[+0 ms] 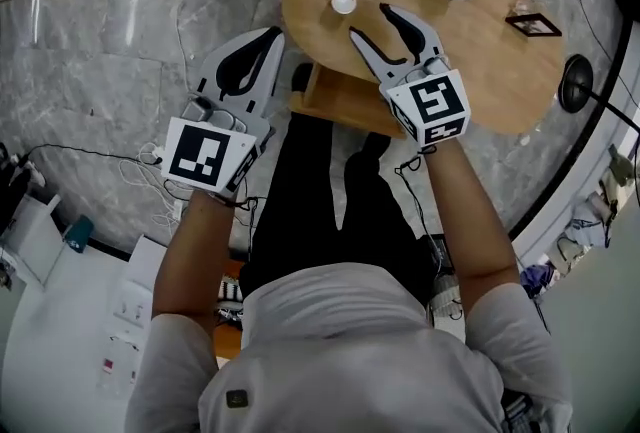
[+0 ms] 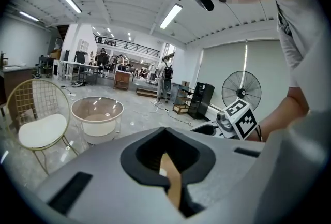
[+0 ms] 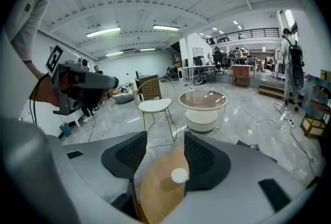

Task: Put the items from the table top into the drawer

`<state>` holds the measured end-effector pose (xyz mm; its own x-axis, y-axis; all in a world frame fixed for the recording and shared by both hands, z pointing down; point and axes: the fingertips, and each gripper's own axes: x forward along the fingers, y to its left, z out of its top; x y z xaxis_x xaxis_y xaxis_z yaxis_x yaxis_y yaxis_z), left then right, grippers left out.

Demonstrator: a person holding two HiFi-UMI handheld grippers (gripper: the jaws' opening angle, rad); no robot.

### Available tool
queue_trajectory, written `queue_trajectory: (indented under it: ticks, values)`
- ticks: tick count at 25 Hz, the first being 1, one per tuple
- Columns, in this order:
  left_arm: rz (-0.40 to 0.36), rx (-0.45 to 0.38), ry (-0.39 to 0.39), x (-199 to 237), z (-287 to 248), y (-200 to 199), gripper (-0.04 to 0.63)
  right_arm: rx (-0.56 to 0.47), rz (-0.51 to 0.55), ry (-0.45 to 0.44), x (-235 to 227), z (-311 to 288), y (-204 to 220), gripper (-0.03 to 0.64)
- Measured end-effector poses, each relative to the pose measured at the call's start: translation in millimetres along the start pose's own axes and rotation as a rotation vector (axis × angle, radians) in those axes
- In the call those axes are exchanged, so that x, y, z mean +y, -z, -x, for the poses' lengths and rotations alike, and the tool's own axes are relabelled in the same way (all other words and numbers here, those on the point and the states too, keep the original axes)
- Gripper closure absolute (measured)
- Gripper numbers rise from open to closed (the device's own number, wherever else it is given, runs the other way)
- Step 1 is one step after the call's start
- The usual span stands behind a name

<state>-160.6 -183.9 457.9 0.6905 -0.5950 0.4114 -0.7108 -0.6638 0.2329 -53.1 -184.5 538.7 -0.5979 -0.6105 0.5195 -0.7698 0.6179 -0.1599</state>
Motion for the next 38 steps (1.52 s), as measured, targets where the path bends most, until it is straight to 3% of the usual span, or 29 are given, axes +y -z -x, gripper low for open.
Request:
queue_trajectory:
  ticks: [11,20,28,38]
  values:
    - [0.013,0.086,0.032,30.8,-54.5,83.3,0.586,0.151,-0.009,-0.024,-12.7,-78.0,102.9,0.35]
    - [0.023,0.127,0.042,55.5,-81.5,126.2,0.586,0.261,0.07,-0.008,-32.2,-127.2,163.1,0.341]
    - [0.044,0.175,0.04,66.5,-90.8,147.2,0.586,0.326,0.095,-0.026,-34.6,-151.1,194.4,0.333]
    - [0.039,0.172,0.062,67.0,-86.2,152.6,0.586,0.362,0.127,-0.003,-36.7,-156.1,205.6,0.337]
